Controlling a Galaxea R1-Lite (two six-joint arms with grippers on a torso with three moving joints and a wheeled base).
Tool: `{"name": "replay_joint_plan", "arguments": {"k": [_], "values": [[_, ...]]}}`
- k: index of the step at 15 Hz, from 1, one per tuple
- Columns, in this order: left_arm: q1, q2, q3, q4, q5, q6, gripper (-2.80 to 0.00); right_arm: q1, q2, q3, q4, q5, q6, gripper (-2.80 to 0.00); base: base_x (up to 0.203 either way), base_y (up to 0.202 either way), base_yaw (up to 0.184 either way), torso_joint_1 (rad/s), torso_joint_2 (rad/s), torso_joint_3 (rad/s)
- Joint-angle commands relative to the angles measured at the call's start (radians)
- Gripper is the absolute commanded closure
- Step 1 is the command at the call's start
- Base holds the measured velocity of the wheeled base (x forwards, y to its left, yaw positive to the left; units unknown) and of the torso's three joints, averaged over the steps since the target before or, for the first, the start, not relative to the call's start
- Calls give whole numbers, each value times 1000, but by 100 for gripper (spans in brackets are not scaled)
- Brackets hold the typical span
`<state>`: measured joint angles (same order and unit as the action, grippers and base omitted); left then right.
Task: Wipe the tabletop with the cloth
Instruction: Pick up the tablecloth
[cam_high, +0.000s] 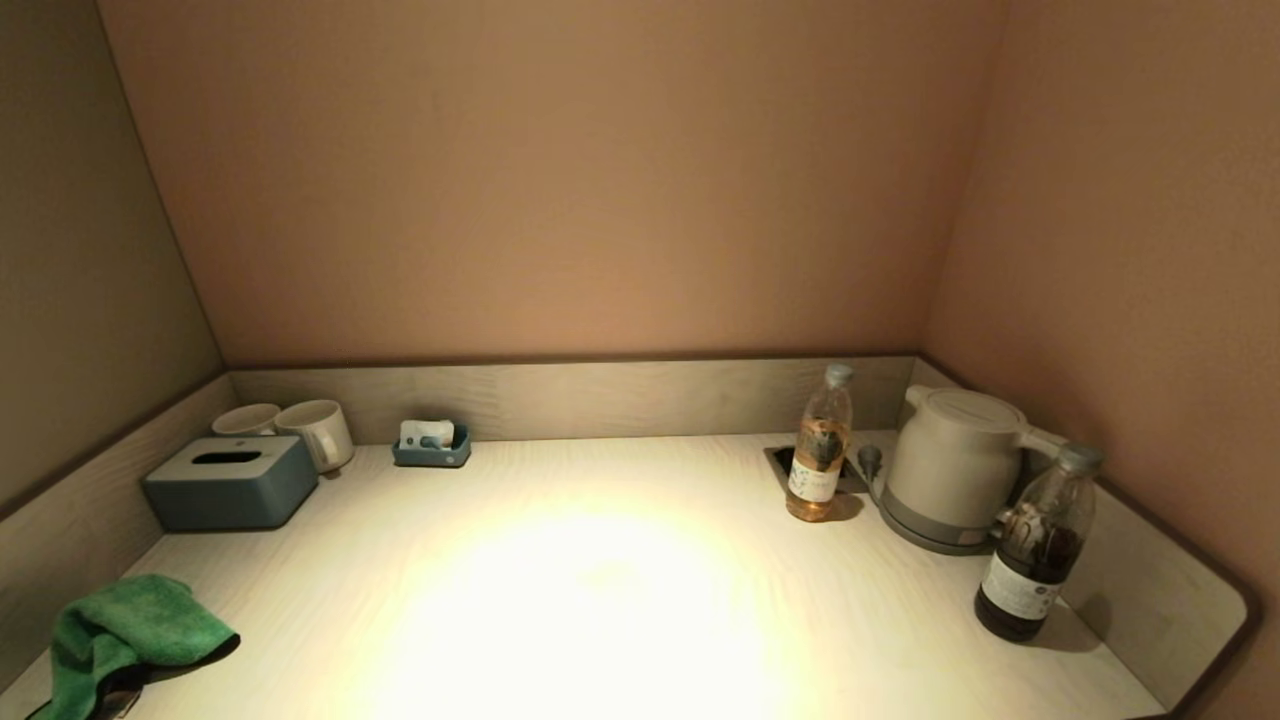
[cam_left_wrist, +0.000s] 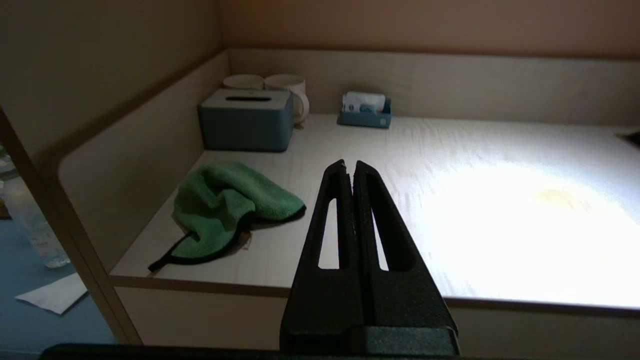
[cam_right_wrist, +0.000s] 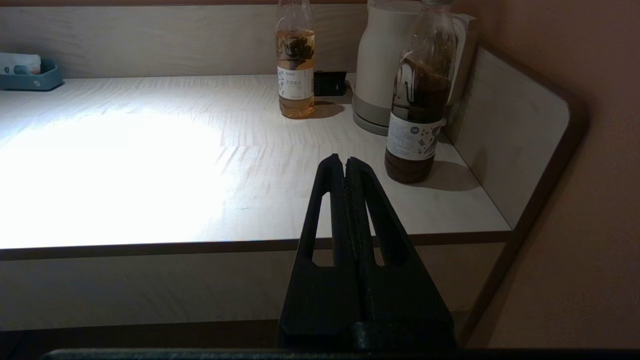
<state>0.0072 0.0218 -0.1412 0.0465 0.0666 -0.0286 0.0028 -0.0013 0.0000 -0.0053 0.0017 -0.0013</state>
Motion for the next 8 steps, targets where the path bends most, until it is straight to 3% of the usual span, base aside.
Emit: {"name": "replay_joint_plan", "arguments": {"k": [1, 5, 8], "values": [[-1, 97, -151, 10, 29, -21, 0, 0, 1, 0, -1, 0, 0, 0, 0, 0, 0, 0, 0, 0], [-1, 439, -423, -12, 112, -89, 0, 0, 1, 0, -1, 0, 0, 0, 0, 0, 0, 0, 0, 0], [2, 556, -473, -16, 173, -115, 0, 0, 1, 0, -1, 0, 0, 0, 0, 0, 0, 0, 0, 0]]}}
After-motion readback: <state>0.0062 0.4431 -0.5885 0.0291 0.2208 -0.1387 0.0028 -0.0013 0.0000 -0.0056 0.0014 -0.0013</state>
